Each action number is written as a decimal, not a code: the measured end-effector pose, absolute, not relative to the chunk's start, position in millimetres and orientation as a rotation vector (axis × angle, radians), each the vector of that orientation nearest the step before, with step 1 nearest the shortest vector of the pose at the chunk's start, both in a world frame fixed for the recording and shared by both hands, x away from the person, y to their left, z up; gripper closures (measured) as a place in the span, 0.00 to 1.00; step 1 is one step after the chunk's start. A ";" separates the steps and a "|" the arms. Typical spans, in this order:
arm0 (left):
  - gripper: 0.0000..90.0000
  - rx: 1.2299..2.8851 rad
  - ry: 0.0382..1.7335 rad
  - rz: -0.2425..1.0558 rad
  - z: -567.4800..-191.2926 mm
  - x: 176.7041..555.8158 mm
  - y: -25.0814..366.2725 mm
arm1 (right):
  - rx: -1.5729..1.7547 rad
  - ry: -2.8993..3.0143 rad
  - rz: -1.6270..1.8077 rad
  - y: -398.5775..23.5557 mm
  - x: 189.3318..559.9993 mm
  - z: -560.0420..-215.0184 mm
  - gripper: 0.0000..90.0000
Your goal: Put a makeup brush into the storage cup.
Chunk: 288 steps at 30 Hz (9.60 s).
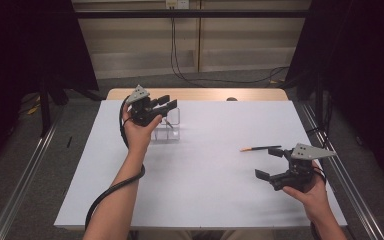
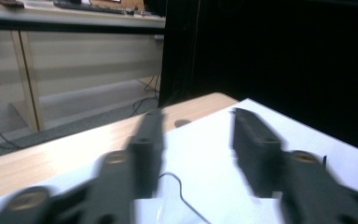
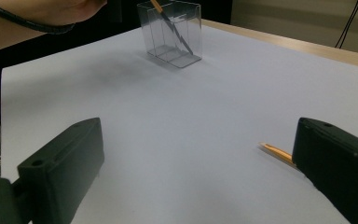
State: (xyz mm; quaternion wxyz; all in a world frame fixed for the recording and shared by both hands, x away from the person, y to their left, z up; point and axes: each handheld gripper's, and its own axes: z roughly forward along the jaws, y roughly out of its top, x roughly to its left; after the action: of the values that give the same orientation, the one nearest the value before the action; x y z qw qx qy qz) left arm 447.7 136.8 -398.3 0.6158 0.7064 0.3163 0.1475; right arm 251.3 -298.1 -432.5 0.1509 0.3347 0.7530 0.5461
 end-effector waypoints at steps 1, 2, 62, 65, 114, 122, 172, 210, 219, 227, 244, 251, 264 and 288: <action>0.49 1.628 0.734 0.332 -397.4 447.4 137.4 | 0.961 2.161 1.567 -298.3 251.3 -432.6 0.02; 0.43 1.630 0.744 0.332 -396.0 446.8 138.7 | 0.962 2.162 1.568 -298.4 251.3 -432.6 0.02; 0.00 1.680 0.544 0.250 -422.8 362.9 212.5 | 0.959 2.184 1.542 -293.3 255.0 -434.5 0.02; 0.00 1.685 0.542 0.252 -423.7 359.0 215.4 | 0.960 2.184 1.544 -292.3 255.9 -434.4 0.02; 0.00 1.711 0.515 0.284 -424.4 320.2 247.7 | 0.995 2.166 1.471 -306.6 278.5 -429.9 0.02; 0.00 1.698 0.529 0.296 -423.5 318.7 253.3 | 0.988 2.166 1.428 -307.6 285.1 -424.9 0.02; 0.00 1.697 0.525 0.314 -422.0 309.3 258.9 | 1.031 2.311 1.150 -316.2 346.7 -424.5 0.02; 0.00 1.710 0.522 0.306 -424.9 311.6 256.6 | 1.050 2.533 0.785 -316.9 383.3 -434.3 0.03; 0.00 1.717 0.522 0.304 -425.5 312.3 254.9 | 1.047 2.574 0.655 -322.3 386.3 -437.5 0.02; 0.00 1.717 0.523 0.299 -425.5 312.3 254.0 | 1.089 2.607 0.590 -329.2 386.7 -443.8 0.04; 0.00 1.720 0.521 0.301 -425.4 313.5 253.7 | 1.074 2.686 0.468 -330.2 391.1 -448.0 0.13; 0.00 1.720 0.523 0.302 -425.5 313.7 253.7 | 1.056 2.725 0.427 -329.3 395.3 -449.2 0.20; 0.00 1.711 0.526 0.300 -425.7 314.3 254.5 | 1.001 2.785 0.382 -322.9 401.8 -449.6 0.31; 0.00 1.727 0.520 0.303 -426.7 314.4 253.3 | 0.990 2.843 0.339 -321.0 407.0 -450.0 0.56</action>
State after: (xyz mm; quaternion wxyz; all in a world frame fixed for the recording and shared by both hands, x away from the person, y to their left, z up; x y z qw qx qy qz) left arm 314.4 253.3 -426.7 0.6103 0.7480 0.2252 0.1314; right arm 407.0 -321.0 -450.0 0.0560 0.3264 0.9369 0.1117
